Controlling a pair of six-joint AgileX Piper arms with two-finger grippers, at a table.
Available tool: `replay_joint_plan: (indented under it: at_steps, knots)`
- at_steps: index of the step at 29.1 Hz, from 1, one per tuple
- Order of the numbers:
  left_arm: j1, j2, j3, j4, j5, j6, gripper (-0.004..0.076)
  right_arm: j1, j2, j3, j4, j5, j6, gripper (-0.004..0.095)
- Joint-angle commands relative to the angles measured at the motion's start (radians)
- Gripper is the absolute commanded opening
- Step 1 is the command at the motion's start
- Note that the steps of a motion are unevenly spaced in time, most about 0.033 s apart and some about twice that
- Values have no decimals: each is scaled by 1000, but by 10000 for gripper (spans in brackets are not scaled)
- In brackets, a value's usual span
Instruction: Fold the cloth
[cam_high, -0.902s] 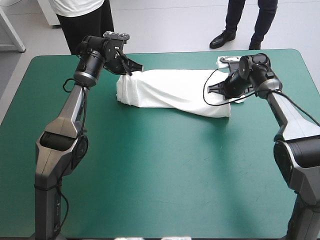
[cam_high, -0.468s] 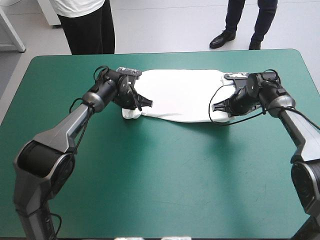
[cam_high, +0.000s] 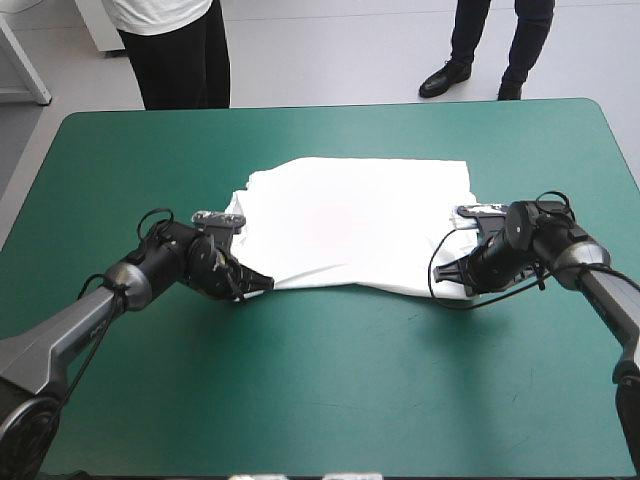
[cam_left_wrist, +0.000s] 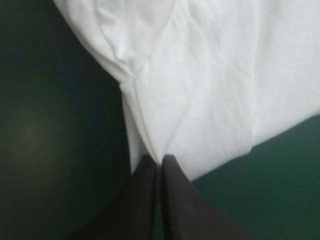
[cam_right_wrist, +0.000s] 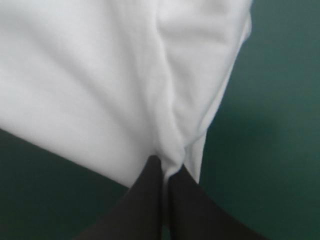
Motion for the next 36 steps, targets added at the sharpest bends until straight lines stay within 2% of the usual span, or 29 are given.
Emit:
replay_joint_plan:
  at_steps: [1,5,11,13,14,15,17,19,22,24,25,30,33,36]
  knots:
    - [-2,-119,104,-53,-46,-12,-10,-6,-93,45,14,-17,-13,-17]
    - [-2,-202,207,-106,-69,-12,-10,-6,-151,112,27,-16,-13,-17]
    - [-2,-250,235,-118,-69,-10,-9,-6,-178,139,47,26,-18,-17]
    - [-2,-248,235,-121,-69,-3,0,-6,-178,137,90,30,-59,13]
    - [-2,-248,235,-122,-65,2,15,-6,-178,137,99,32,-64,60]
    - [-2,-250,233,-127,-58,2,49,-6,-178,137,109,37,-75,111]
    - [-2,-250,222,-128,-31,2,141,-6,-178,137,118,54,-82,289]
    - [-2,-250,201,-128,21,3,284,-6,-178,135,118,65,-70,493]
    - [-2,-250,160,-128,124,6,502,-6,-178,125,120,89,-46,661]
    - [-2,-250,127,-119,172,6,572,-6,-180,99,120,114,-46,657]
    - [-2,-256,107,-117,187,6,581,-6,-185,79,120,122,-46,642]
    - [-2,-289,-5,-86,199,2,580,-6,-228,-69,90,138,-27,564]
    - [22,-285,-97,-21,281,-33,580,-6,-233,-209,-1,206,42,521]
    - [81,-281,-134,12,298,-31,580,-6,-233,-293,-53,239,59,509]
